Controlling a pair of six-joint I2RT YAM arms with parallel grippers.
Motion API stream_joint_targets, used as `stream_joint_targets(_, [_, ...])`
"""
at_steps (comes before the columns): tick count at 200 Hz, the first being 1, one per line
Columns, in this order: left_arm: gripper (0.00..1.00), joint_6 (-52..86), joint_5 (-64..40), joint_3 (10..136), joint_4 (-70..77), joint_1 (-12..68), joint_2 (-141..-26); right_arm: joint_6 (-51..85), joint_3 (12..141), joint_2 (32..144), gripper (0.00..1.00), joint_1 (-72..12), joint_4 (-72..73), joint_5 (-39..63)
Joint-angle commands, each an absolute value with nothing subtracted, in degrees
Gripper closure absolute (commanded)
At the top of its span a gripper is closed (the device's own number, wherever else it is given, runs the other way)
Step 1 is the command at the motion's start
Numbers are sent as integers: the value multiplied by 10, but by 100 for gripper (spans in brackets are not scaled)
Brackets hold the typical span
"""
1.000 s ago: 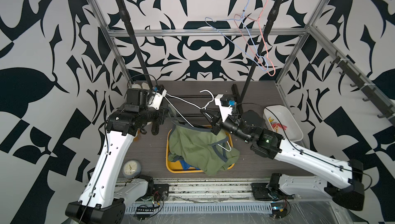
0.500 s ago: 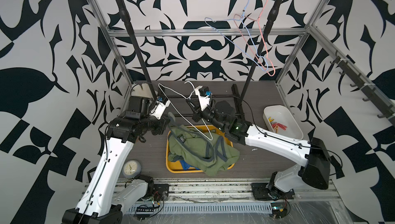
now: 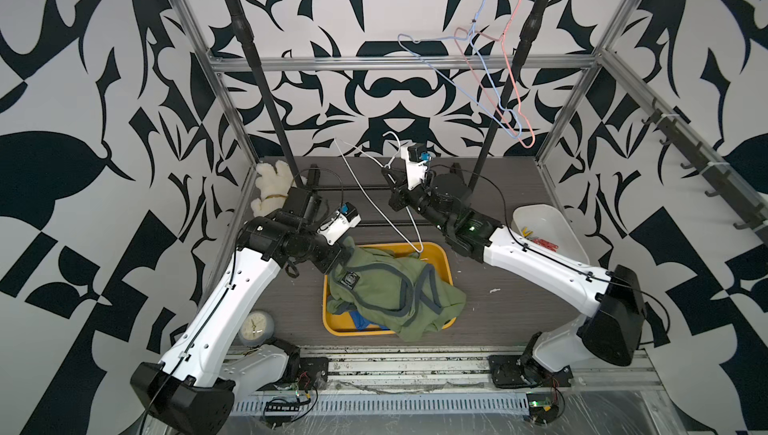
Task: Remove the clothespins securing tank tops to the hanger
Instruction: Place the tank top in the basket, then place the hanger on the clothesline.
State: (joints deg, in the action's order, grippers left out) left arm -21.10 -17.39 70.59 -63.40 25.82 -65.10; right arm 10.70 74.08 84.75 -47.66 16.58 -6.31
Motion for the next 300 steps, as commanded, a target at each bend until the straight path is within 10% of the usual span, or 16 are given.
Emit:
stream_joint_targets(1, [68, -257, -209, 714, -675, 294, -670, 86, 785, 812, 100, -471, 139, -53])
stream_joint_targets(42, [37, -300, -185, 740, -718, 344, -724, 59, 824, 807, 100, -469, 66, -62])
stream_joint_targets(166, [28, -226, -8, 922, -613, 337, -689, -22, 1013, 884, 100, -469, 52, -137])
stream_joint_targets(300, [27, -198, 20, 914, -577, 322, -749, -153, 1573, 1204, 100, -434, -5, -191])
